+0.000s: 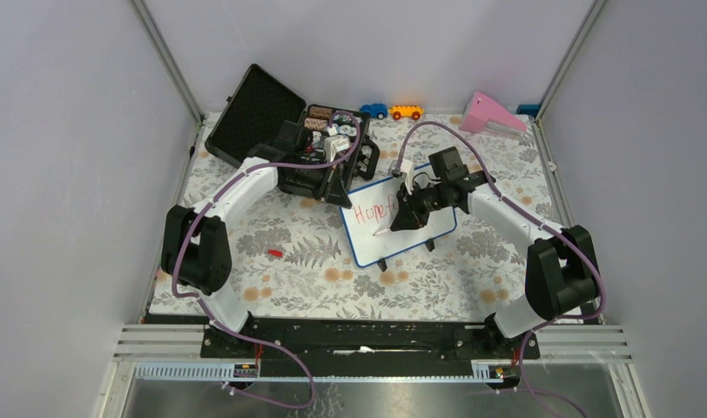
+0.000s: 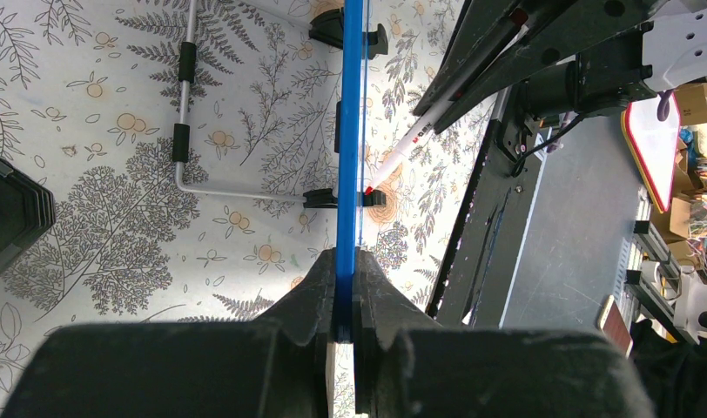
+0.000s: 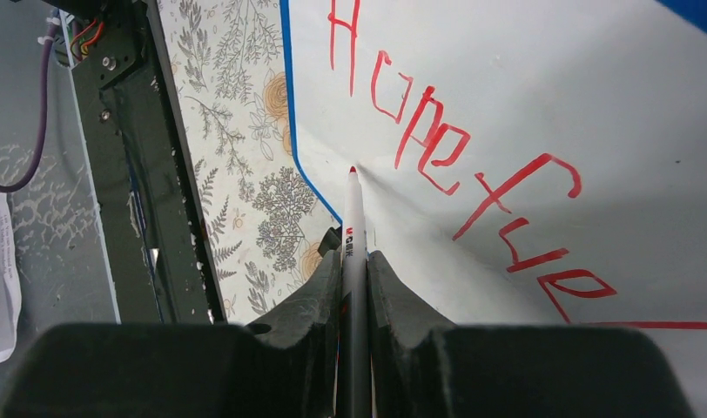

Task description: Write a sentence on the whiteboard

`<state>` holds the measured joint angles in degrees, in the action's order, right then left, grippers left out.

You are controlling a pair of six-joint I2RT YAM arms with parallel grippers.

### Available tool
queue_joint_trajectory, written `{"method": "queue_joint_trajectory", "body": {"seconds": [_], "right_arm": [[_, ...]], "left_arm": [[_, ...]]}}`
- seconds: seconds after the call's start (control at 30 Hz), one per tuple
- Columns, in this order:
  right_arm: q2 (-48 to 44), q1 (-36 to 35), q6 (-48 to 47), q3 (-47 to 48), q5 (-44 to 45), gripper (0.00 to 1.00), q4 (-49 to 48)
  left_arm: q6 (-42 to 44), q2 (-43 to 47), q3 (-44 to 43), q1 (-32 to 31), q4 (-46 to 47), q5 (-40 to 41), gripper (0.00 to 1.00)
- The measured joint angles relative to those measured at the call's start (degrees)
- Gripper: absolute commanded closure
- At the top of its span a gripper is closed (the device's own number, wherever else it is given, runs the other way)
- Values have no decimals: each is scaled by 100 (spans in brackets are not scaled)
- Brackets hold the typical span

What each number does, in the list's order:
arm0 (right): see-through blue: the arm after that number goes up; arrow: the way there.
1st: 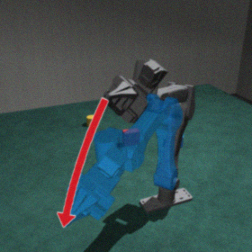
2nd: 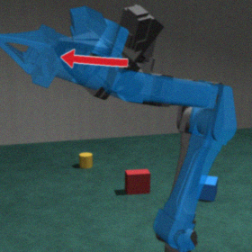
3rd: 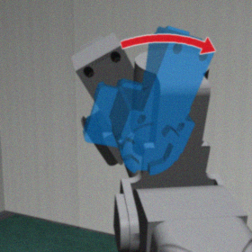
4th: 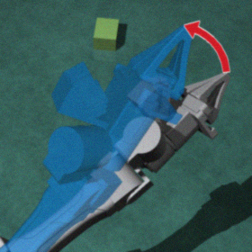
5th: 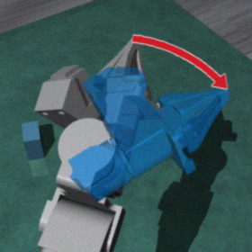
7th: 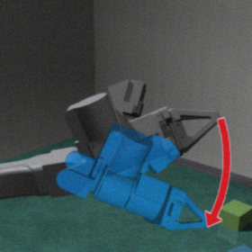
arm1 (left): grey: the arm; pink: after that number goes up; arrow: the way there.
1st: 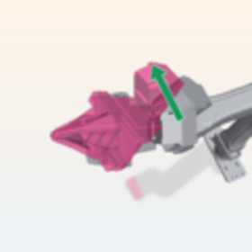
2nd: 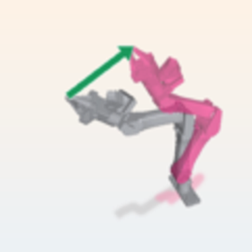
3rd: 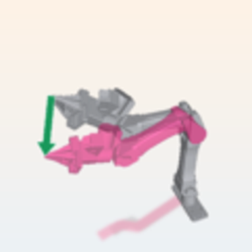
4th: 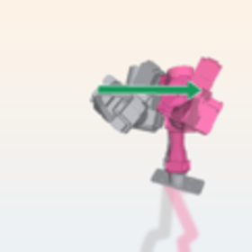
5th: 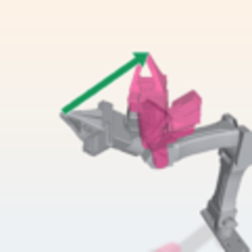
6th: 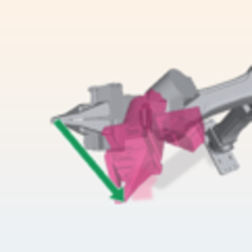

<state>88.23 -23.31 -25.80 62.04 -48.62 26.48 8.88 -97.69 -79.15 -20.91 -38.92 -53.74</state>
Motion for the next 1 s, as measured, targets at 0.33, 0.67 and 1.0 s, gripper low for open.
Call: {"method": "queue_joint_trajectory", "body": {"seconds": [0.33, 0.67, 1.0], "right_arm": [[2, -39, 103, 20, 162, 100, -111], [2, -66, -9, 17, 164, 100, -79], [11, -70, -249, -109, 271, 100, 144]], "left_arm": [[0, 0, 0, -4, 2, 2, 100], [4, 0, 0, -4, 0, 2, 100], [7, 0, 0, -4, 2, 0, 100]]}}
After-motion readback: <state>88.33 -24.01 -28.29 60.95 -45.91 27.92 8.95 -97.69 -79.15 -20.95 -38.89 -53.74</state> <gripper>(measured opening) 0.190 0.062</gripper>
